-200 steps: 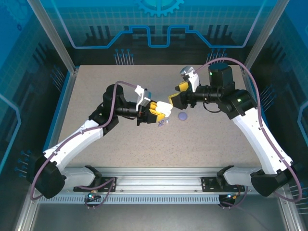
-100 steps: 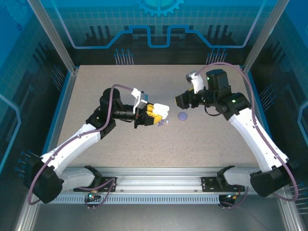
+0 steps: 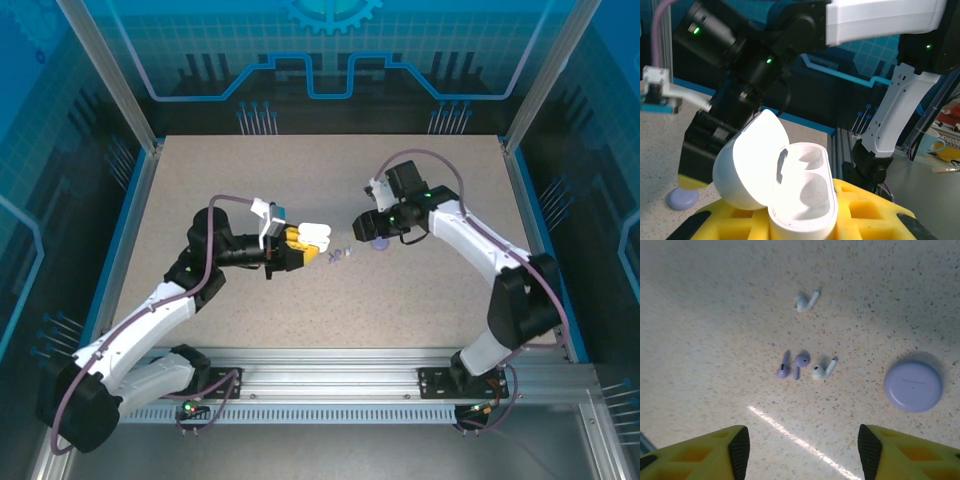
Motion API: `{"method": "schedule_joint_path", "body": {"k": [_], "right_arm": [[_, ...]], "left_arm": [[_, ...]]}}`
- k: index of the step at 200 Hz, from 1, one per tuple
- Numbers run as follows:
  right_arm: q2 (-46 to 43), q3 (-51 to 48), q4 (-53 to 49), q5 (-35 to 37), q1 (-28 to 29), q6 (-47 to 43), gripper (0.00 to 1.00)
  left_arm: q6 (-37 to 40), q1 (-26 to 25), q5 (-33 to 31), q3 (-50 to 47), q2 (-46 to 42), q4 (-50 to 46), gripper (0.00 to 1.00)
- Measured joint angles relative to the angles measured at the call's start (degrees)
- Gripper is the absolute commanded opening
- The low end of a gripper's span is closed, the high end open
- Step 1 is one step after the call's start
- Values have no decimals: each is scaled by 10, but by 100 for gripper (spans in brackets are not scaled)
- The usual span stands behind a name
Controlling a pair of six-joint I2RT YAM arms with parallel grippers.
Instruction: Insert the wireless bluetooth earbuds into the charging case
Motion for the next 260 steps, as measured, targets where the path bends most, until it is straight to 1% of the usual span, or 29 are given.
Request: {"method": "schedule_joint_path", "body": {"k": [19,42,62,90,153,209,260], "right_arm": [[52,19,0,5,10,-5,48],[99,44,-2,5,23,-8,46],[130,62,-7,6,35,-10,46],[162,82,-15,12,54,-12,48],[201,94,-33,79,89,-9,49],[223,95,-35,102,90,-1,48],[237,105,-35,123,90,10,45]], "left_arm": [[-4,1,-5,-9,-5,5,16],[-12,1,-12,-20,-13,7,16],[-15,1,-16,-25,-17,7,16],[-16,1,-21,-25,-17,7,16],[-17,2,-22,-25,-17,7,16],[-17,2,-22,-25,-17,7,16],[-17,2,-22,-25,-17,7,16]]}}
